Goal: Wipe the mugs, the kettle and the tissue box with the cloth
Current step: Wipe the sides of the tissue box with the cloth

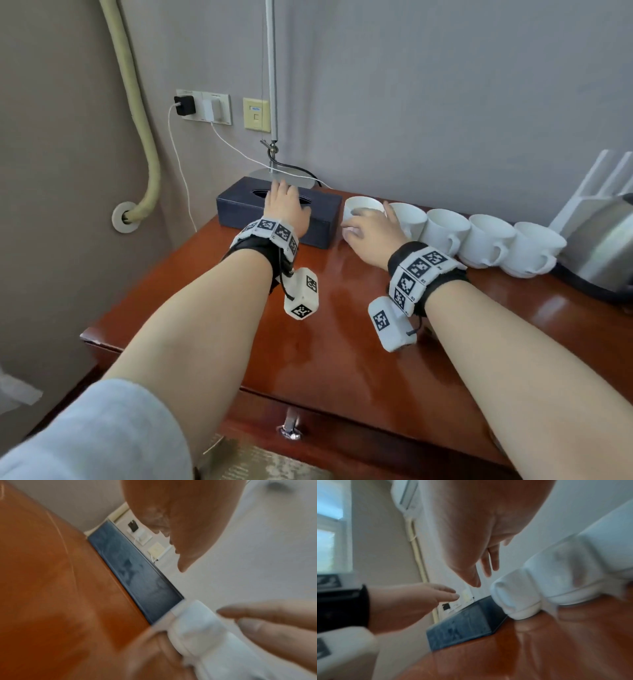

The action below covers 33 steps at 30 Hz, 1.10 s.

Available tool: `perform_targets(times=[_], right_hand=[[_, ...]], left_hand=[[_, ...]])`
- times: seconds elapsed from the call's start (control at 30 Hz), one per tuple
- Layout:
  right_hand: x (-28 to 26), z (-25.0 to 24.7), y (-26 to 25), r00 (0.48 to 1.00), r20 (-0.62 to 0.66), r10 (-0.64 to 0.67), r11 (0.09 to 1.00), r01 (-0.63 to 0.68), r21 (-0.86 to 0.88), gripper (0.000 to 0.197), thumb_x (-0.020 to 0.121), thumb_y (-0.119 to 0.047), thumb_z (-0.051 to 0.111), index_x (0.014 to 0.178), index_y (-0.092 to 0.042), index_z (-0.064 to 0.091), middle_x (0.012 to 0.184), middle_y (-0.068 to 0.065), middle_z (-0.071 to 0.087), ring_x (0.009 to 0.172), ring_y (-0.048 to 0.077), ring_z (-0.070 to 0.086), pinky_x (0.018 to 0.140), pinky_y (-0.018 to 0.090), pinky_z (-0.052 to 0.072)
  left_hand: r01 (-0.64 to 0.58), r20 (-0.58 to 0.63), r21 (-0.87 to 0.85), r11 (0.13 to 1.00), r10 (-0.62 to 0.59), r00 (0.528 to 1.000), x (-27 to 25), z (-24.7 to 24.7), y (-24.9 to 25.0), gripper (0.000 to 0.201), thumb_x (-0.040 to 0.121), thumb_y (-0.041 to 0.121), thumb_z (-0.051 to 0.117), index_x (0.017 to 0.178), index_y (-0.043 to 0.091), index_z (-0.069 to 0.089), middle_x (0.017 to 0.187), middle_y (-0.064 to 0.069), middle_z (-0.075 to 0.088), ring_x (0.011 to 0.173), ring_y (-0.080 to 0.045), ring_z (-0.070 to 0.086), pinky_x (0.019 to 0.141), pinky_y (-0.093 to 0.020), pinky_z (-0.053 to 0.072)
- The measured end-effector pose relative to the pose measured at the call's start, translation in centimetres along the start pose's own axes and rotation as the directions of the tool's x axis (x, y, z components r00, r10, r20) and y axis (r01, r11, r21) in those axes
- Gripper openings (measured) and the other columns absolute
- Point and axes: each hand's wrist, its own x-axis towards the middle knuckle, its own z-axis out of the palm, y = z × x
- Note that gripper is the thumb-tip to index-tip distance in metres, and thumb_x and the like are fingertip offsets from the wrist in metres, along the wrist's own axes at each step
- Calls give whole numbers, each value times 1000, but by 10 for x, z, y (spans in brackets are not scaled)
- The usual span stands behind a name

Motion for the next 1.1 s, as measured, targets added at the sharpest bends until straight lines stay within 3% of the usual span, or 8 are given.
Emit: perform_targets(times=[0.13,0.27,0.4,0.5,0.7,0.87,1.03,1.1], right_hand=[[-66,-34,35,961,45,272,958,-275,81,31,94,-22,45,113,-31,68,119,0,65,119,25,52,103,36,26],[-129,-51,58,917,235,323,930,-353,100,24,94,-21,53,111,-17,69,120,3,65,113,24,56,95,32,42],[-166,-50,74,853,409,324,913,-396,102,53,92,-38,60,138,-15,49,140,2,51,125,19,48,103,27,35],[-174,-43,86,790,510,341,911,-411,27,63,89,-45,63,142,-16,43,138,2,50,120,18,50,95,25,36],[-164,-26,98,829,439,347,898,-429,100,44,83,-34,72,120,-16,56,118,3,59,98,16,54,84,27,43],[-163,-25,98,838,436,327,900,-417,126,41,84,-32,72,117,-15,57,109,1,58,97,17,55,86,29,44],[-163,-24,103,847,424,319,895,-417,160,44,84,-33,71,121,-16,56,116,2,57,106,19,55,91,30,44],[-164,-25,102,845,429,318,894,-418,161,47,85,-32,71,125,-14,54,120,3,54,114,21,54,95,30,42]], left_hand=[[12,121,-175,984,9,993,-40,7,48,48,96,20,56,138,-1,46,148,-19,41,140,-33,33,110,-35,28],[168,260,-336,927,-80,962,-69,14,70,46,96,20,57,134,-4,50,135,-20,56,124,-34,52,95,-34,40],[266,330,-460,847,-115,937,-74,14,84,54,98,9,55,147,0,36,147,-17,45,136,-31,43,103,-31,34],[336,373,-514,789,-147,916,-75,16,85,64,96,14,59,152,2,29,151,-17,42,137,-33,42,110,-37,35],[348,419,-539,767,-114,901,-67,28,82,44,96,5,56,139,0,49,138,-20,56,127,-34,53,107,-39,43],[360,398,-550,753,-143,906,-62,32,85,54,97,8,55,149,6,38,143,-16,50,130,-34,50,108,-41,42],[353,395,-545,761,-138,908,-56,33,93,56,98,10,54,151,7,35,147,-16,46,127,-32,51,95,-38,47],[353,388,-574,739,-133,912,-57,36,93,56,99,9,52,152,9,32,147,-16,45,110,-27,54,71,-30,49]])
